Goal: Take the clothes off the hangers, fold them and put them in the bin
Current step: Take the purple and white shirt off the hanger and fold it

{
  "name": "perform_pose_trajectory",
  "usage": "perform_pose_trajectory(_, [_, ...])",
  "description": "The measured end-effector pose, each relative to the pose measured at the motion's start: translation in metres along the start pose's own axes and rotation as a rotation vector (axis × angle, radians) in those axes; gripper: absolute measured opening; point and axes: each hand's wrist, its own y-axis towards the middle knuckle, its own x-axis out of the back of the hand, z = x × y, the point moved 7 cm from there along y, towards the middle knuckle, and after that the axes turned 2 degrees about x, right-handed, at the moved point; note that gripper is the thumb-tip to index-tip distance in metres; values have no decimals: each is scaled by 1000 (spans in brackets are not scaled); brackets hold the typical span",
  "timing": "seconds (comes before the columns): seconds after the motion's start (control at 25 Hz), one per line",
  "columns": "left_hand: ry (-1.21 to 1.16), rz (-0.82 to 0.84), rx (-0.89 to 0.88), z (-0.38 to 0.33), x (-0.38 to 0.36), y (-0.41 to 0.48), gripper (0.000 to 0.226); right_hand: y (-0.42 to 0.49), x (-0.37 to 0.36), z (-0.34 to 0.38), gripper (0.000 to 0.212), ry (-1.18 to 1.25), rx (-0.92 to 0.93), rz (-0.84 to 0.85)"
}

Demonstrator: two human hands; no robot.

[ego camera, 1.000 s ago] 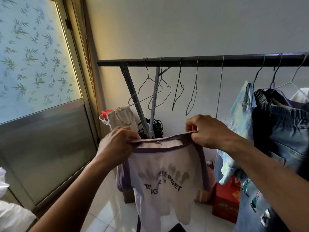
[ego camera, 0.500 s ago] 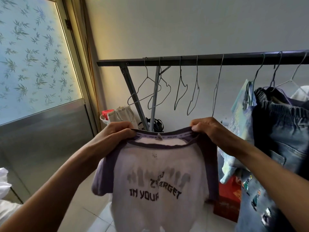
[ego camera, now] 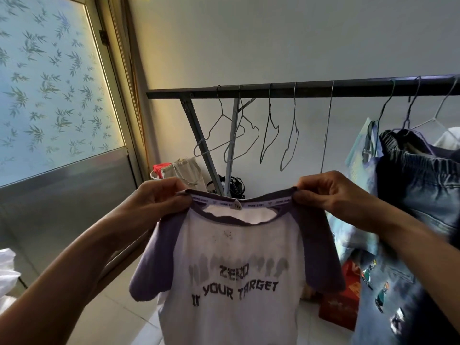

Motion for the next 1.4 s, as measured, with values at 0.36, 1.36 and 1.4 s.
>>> perform_pose_trajectory(0.36, [-90,-124,8,0,-6,1,45,-8,2,-7,45,284,-24,-176])
perform_pose_trajectory(1.36, [134,0,43,6,-37,12,11,-40,21,5,52,210,-193,67])
perform_pose_trajectory(1.4, [155,41,63,4,-37,8,13,-40,21,2,51,215,-201,32])
